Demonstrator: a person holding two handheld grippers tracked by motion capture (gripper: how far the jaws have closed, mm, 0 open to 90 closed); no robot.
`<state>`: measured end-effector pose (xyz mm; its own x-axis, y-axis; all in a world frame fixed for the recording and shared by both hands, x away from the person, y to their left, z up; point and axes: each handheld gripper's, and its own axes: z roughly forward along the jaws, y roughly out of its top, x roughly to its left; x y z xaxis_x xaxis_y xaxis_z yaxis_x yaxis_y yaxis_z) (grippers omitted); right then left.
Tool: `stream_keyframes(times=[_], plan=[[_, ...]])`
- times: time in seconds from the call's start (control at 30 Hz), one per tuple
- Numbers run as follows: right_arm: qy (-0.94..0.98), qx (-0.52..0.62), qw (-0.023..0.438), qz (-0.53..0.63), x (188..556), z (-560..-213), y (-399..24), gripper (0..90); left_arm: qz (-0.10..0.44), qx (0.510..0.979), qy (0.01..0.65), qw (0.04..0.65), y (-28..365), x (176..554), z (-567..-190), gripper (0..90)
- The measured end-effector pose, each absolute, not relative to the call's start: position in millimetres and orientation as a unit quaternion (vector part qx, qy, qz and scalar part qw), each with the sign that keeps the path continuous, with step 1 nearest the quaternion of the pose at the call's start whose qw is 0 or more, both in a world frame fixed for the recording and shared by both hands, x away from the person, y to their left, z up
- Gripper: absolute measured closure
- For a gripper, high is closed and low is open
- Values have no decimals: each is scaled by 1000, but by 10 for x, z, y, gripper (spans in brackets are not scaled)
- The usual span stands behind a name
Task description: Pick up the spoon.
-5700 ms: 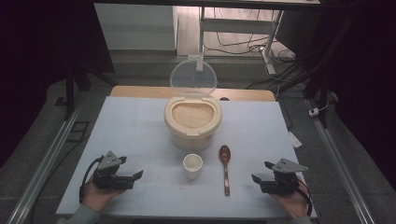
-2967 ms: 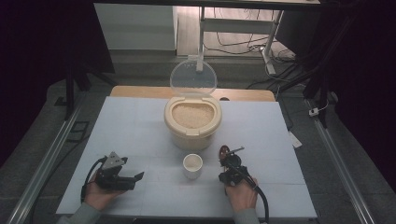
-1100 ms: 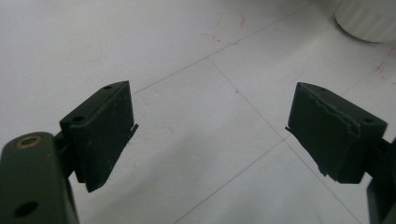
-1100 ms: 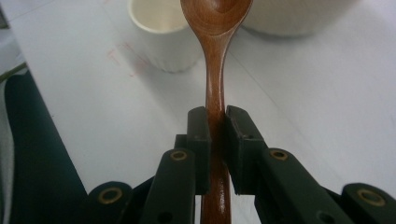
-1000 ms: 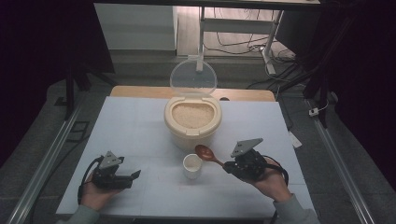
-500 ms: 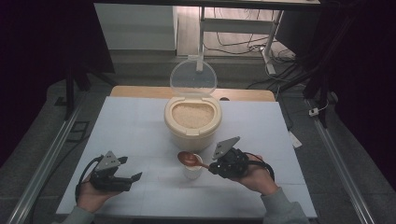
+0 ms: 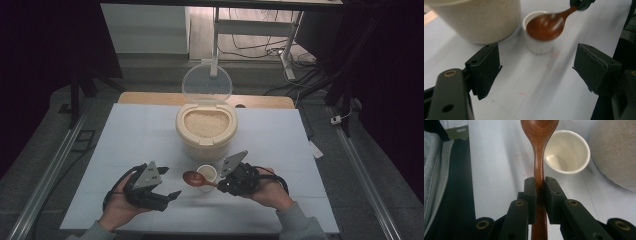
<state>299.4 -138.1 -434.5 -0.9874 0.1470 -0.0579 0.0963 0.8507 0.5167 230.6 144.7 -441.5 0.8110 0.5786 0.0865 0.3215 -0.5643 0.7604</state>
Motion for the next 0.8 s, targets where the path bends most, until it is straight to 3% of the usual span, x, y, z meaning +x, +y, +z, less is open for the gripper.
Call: stream_keyframes(times=[0.53, 0.8], plan=[[963, 44, 39, 262, 2972, -4383, -1240, 805, 121, 911, 180, 349, 851, 2604, -4371, 254], [962, 32, 41, 267, 2940, -4354, -1233, 805, 103, 935, 135, 312, 627, 2662, -4446, 409]])
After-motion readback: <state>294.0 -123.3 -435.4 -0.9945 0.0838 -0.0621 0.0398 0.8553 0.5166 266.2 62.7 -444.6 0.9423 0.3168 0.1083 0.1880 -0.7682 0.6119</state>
